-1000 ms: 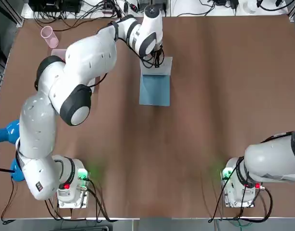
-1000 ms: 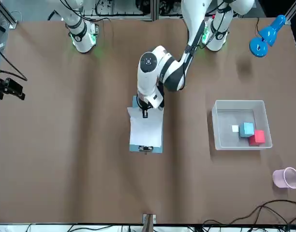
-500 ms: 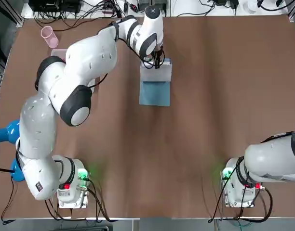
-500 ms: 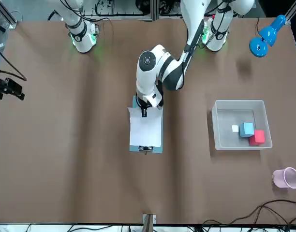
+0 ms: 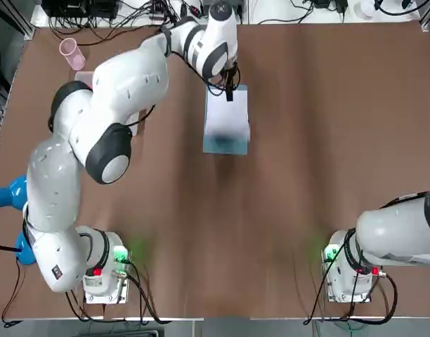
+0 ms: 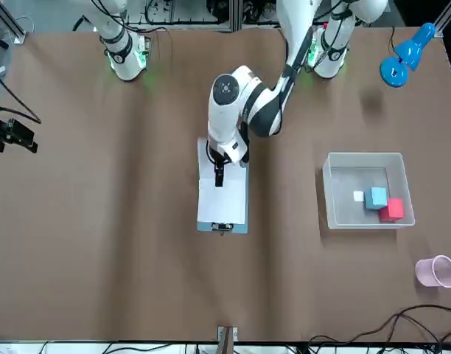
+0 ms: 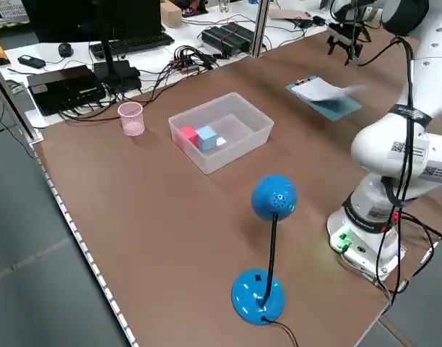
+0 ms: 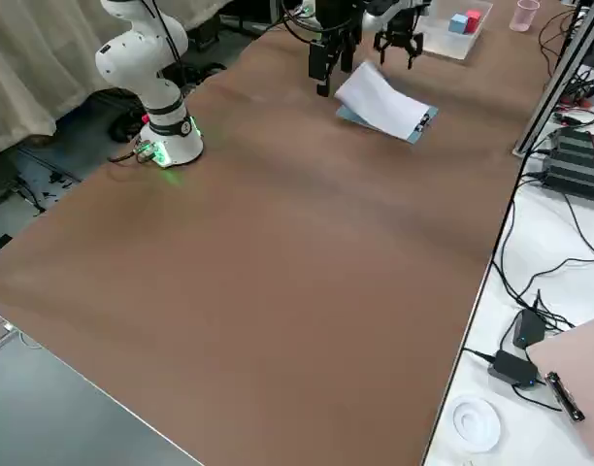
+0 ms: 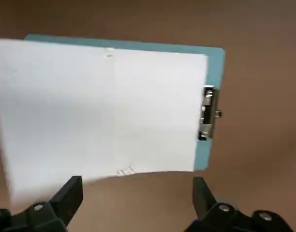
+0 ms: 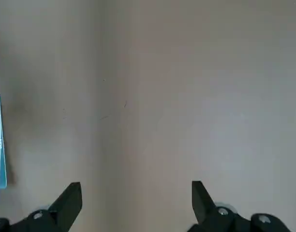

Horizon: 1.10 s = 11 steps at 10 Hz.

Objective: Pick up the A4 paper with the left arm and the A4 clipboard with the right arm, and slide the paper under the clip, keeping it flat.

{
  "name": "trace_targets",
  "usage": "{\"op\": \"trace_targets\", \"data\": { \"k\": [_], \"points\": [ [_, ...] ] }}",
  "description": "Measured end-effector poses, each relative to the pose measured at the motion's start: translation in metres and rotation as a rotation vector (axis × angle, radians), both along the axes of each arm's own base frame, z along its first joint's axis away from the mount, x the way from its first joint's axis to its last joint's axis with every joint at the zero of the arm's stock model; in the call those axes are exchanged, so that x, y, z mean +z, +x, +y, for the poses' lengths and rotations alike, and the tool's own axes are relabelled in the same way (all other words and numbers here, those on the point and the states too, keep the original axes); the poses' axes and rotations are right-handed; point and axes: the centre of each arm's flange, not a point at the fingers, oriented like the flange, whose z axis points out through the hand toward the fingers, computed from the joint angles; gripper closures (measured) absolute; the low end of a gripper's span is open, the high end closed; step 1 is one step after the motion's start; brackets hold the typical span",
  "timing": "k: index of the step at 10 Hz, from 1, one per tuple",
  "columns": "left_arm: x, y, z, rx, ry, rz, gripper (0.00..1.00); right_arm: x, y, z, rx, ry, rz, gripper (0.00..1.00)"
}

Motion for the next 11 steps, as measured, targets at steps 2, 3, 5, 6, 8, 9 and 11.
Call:
{"op": "trace_targets", "data": {
  "k": [2, 3, 5, 6, 8, 9, 11],
  "points": [
    [0.030, -0.003, 0.010, -0.067, 0.043, -0.004, 0.00, 0.000, 0.000, 0.000, 0.000, 0.000, -0.001, 0.00],
    [0.049, -0.002, 0.017, -0.103, 0.055, -0.017, 0.00, 0.000, 0.000, 0.000, 0.000, 0.000, -0.001, 0.00],
    [0.085, 0.021, 0.055, -0.182, 0.081, -0.041, 0.00, 0.000, 0.000, 0.000, 0.001, 0.000, -0.001, 0.00],
    [0.098, 0.038, 0.082, -0.226, 0.098, -0.048, 0.00, 0.000, 0.000, 0.000, 0.001, 0.000, -0.001, 0.00],
    [0.117, 0.066, 0.137, -0.347, 0.137, -0.031, 0.00, 0.001, 0.000, 0.001, 0.001, 0.000, -0.002, 0.00],
    [0.130, 0.073, 0.162, -0.400, 0.153, -0.011, 0.00, 0.001, 0.000, 0.001, 0.001, 0.000, -0.002, 0.00],
    [0.161, 0.087, 0.223, -0.476, 0.163, 0.016, 0.00, 0.001, 0.000, 0.001, 0.002, 0.000, -0.004, 0.00]
  ]
}}
